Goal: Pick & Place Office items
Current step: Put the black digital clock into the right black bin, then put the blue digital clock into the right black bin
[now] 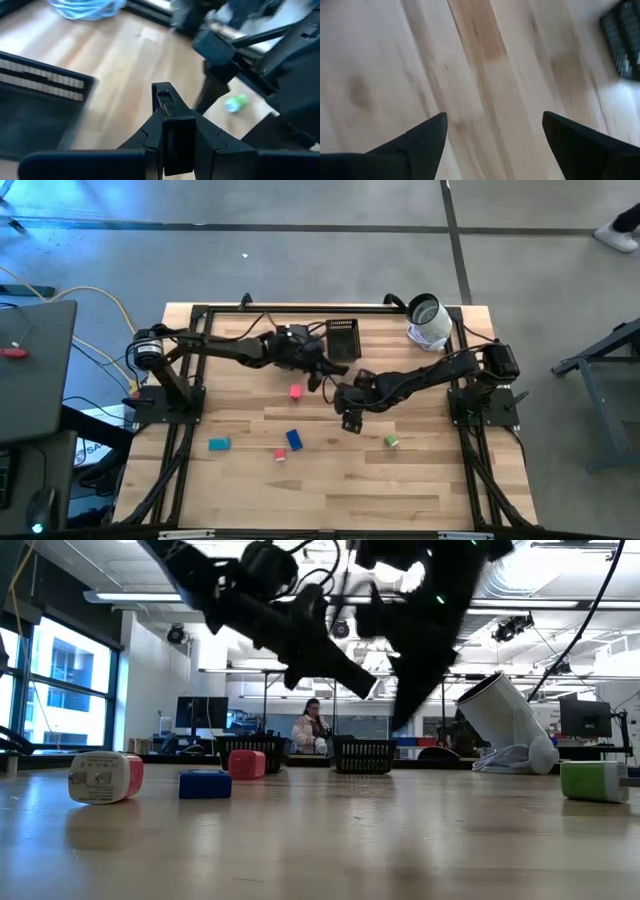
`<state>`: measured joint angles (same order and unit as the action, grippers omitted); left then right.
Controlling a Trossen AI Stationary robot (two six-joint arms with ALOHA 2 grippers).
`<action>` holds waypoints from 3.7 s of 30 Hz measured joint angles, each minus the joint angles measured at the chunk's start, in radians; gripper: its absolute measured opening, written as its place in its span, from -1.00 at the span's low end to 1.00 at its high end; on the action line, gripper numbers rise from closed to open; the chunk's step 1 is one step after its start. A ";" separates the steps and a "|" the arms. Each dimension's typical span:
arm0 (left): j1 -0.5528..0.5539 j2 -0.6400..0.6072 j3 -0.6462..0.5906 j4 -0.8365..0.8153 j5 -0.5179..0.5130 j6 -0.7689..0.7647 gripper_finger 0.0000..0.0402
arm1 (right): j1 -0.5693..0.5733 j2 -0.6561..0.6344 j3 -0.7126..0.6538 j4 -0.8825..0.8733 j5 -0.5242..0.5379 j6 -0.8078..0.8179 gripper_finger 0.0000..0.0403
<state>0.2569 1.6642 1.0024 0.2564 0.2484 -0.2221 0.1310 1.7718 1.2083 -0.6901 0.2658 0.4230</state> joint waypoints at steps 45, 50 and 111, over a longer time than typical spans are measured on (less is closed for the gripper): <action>0.155 0.134 0.196 -0.173 -0.222 0.261 -0.74 | 0.153 0.000 -0.130 0.127 -0.038 0.186 0.56; 0.153 0.182 0.203 -0.193 -0.201 0.248 -0.72 | 0.153 0.001 -0.130 0.134 -0.040 0.185 0.56; -0.040 -0.029 0.241 -0.713 -0.316 0.175 0.19 | 0.149 0.001 -0.129 0.099 0.047 0.151 0.56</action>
<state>0.2167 1.6352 1.2430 -0.4570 -0.0673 -0.0466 0.2797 1.7725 1.0790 -0.5916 0.3124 0.5740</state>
